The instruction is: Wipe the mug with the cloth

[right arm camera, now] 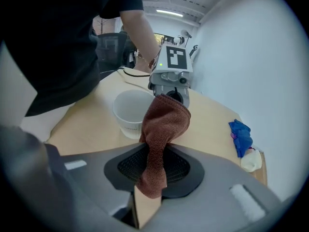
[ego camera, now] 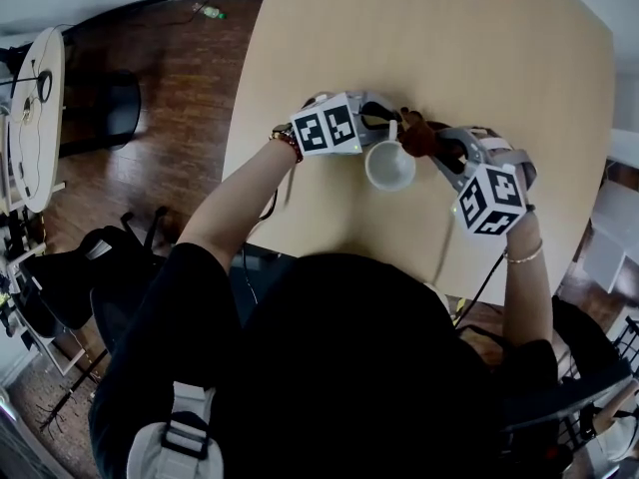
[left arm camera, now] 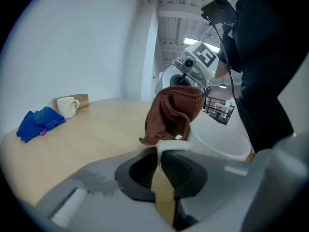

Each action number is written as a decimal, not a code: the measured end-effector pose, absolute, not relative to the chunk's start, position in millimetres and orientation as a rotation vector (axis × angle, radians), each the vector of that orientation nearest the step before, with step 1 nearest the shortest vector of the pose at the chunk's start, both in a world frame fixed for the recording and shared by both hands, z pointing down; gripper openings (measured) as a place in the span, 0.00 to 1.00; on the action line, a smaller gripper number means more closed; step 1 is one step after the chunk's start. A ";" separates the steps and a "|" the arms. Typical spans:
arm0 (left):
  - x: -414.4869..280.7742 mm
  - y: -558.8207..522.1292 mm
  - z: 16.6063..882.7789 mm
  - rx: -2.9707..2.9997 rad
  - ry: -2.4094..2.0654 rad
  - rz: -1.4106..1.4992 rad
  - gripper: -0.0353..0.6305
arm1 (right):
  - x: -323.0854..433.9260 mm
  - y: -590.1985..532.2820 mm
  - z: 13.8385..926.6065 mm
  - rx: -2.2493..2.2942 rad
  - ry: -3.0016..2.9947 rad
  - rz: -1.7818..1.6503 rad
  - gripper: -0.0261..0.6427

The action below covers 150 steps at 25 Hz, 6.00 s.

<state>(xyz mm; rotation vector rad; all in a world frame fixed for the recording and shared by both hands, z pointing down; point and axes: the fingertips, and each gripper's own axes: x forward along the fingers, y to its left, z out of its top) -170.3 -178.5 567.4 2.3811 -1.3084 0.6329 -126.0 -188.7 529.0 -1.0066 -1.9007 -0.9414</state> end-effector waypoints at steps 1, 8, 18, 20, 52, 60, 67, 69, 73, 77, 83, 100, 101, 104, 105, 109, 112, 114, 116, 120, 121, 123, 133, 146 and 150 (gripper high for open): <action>-170.1 -178.8 567.2 2.381 -1.304 0.641 0.10 | -126.9 -184.6 533.7 -1.021 -1.898 -0.942 0.17; -171.2 -178.5 567.3 2.379 -1.304 0.643 0.10 | -139.3 -171.0 565.1 -1.061 -1.854 -0.958 0.16; -172.0 -179.9 567.0 2.354 -1.352 0.597 0.10 | -141.3 -172.2 593.1 -0.977 -1.767 -1.031 0.16; -171.6 -180.0 567.1 2.348 -1.352 0.591 0.10 | -138.0 -173.7 586.5 -0.974 -1.780 -1.017 0.16; -193.6 -121.0 572.1 1.773 -1.796 0.547 0.10 | -109.3 -164.2 569.4 -0.730 -1.905 -0.723 0.16; -187.2 -93.9 575.7 1.655 -1.818 0.553 0.10 | -72.6 -153.8 540.3 -0.625 -2.026 -0.382 0.16; -179.3 -70.8 574.2 1.623 -1.853 0.575 0.11 | -75.9 -133.2 553.1 -0.528 -2.051 -0.265 0.16; -177.6 -65.3 574.3 1.596 -1.873 0.561 0.11 | -79.1 -133.4 558.8 -0.499 -2.046 -0.274 0.16; -172.9 -54.7 575.4 1.558 -1.899 0.533 0.11 | -88.6 -134.5 574.5 -0.453 -2.033 -0.297 0.16; -165.2 -38.1 575.6 1.543 -1.888 0.539 0.12 | -94.3 -130.2 591.7 -0.425 -1.978 -0.357 0.16; -144.9 -18.1 577.4 1.547 -1.856 0.549 0.14 | -93.7 -129.2 577.9 -0.417 -2.016 -0.257 0.16; -119.8 -13.2 582.0 1.532 -1.785 0.605 0.15 | -72.3 -124.7 573.8 -0.340 -2.109 0.194 0.16; -116.8 -12.8 582.8 1.532 -1.782 0.608 0.15 | -74.5 -126.4 577.0 -0.331 -2.108 0.187 0.16; -103.3 -12.9 583.7 1.557 -1.753 0.621 0.16 | -84.1 -128.6 582.2 -0.320 -2.110 0.169 0.16; -99.0 -13.8 583.3 1.570 -1.742 0.629 0.17 | -87.6 -129.1 583.2 -0.321 -2.109 0.159 0.16; -89.5 -17.3 581.6 1.602 -1.712 0.660 0.17 | -93.7 -135.0 587.2 -0.312 -2.099 0.126 0.16; -83.6 -20.3 582.5 1.628 -1.685 0.690 0.17 | -89.1 -132.8 577.8 -0.333 -2.109 0.244 0.16; -77.3 -24.2 585.2 1.654 -1.665 0.708 0.17 | -85.2 -132.9 565.2 -0.344 -2.125 0.365 0.16; -68.0 -30.8 586.6 1.688 -1.644 0.724 0.16 | -79.6 -135.5 549.0 -0.343 -2.146 0.459 0.16; -50.0 -44.5 586.8 1.738 -1.606 0.732 0.15 | -67.0 -131.4 531.8 -0.366 -2.170 0.613 0.16; -47.8 -47.9 586.4 1.745 -1.600 0.737 0.15 | -66.1 -130.7 530.9 -0.369 -2.175 0.629 0.16; -44.3 -52.8 586.7 1.753 -1.590 0.746 0.15 | -66.7 -130.9 533.9 -0.359 -2.185 0.635 0.16; -35.2 -58.7 582.2 1.786 -1.565 0.769 0.13 | -69.4 -123.5 575.2 -0.275 -2.131 0.583 0.16; -32.4 -69.1 585.2 1.782 -1.555 0.762 0.13 | -66.9 -128.3 560.8 -0.295 -2.182 0.585 0.16; -29.1 -75.1 588.5 1.786 -1.545 0.759 0.13 | -61.5 -128.9 531.8 -0.319 -2.243 0.698 0.16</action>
